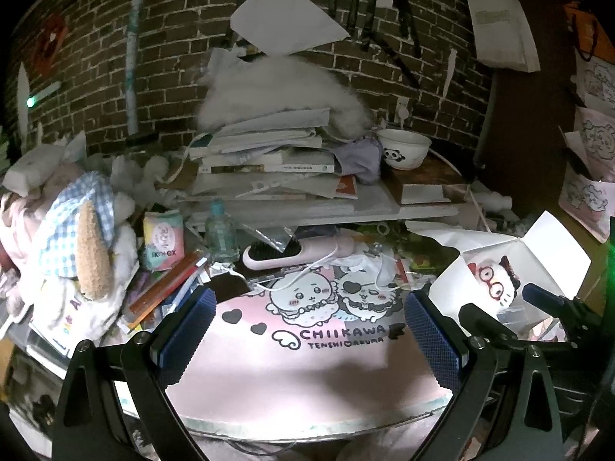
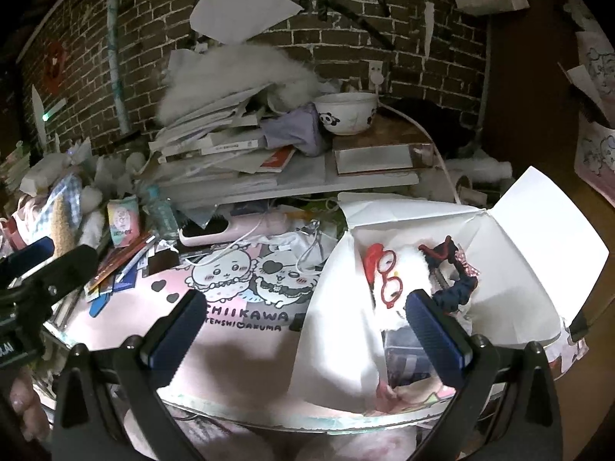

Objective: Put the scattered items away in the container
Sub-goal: 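Withdraw the open right tool from the box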

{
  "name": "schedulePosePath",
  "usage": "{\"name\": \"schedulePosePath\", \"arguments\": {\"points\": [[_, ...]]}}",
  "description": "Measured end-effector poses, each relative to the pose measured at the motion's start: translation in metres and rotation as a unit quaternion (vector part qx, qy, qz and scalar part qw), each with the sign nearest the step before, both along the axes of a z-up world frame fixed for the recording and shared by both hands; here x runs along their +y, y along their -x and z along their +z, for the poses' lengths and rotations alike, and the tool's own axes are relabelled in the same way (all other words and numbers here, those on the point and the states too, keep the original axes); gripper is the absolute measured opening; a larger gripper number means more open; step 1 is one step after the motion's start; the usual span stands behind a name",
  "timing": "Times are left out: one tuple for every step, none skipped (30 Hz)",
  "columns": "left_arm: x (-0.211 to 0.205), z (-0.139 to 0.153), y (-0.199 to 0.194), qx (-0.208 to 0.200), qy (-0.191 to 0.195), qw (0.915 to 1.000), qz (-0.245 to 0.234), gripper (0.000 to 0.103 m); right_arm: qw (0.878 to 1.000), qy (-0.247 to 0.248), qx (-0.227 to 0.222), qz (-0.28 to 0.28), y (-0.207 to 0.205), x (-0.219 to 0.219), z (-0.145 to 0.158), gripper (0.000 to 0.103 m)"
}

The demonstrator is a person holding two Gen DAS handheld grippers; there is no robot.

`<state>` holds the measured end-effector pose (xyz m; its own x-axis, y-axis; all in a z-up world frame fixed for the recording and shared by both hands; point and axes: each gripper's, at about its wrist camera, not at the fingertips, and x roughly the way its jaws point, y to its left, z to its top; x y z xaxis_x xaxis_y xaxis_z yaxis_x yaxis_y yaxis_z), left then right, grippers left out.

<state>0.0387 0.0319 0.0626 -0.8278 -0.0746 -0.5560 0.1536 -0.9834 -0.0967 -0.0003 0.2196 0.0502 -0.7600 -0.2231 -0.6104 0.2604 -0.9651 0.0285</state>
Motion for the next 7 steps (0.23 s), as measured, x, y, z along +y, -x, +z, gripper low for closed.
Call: {"name": "schedulePosePath", "arguments": {"points": [[-0.0008, -0.0001, 0.0001, 0.001, 0.000, 1.0000, 0.001, 0.098, 1.000, 0.000, 0.001, 0.000, -0.0001, 0.0004, 0.0005, 0.103], [-0.0015, -0.0003, 0.0003, 0.002, 0.000, 1.0000, 0.001, 0.098, 1.000, 0.000, 0.001, -0.001, -0.0003, 0.0007, 0.0008, 0.103], [-0.0016, -0.0005, 0.0004, 0.002, -0.001, 1.0000, 0.000, 0.098, 1.000, 0.000, 0.002, -0.001, -0.0005, 0.0006, 0.0010, 0.103], [-0.0016, -0.0004, 0.0003, 0.001, -0.001, 1.0000, 0.001, 0.098, 1.000, -0.001, 0.002, -0.001, -0.0005, 0.0007, 0.0009, 0.103], [-0.0015, -0.0003, 0.0003, 0.001, 0.000, 1.0000, 0.001, 0.098, 1.000, 0.000, 0.002, -0.001, -0.0006, 0.0008, 0.0010, 0.103], [-0.0015, -0.0003, 0.0002, 0.001, 0.000, 1.0000, 0.001, 0.098, 1.000, 0.000, 0.002, -0.001, -0.0008, 0.0005, 0.0011, 0.103], [-0.0015, -0.0003, 0.0003, 0.001, 0.001, 1.0000, 0.001, 0.098, 1.000, -0.001, 0.002, -0.001, -0.0007, 0.0006, 0.0011, 0.103]]}}
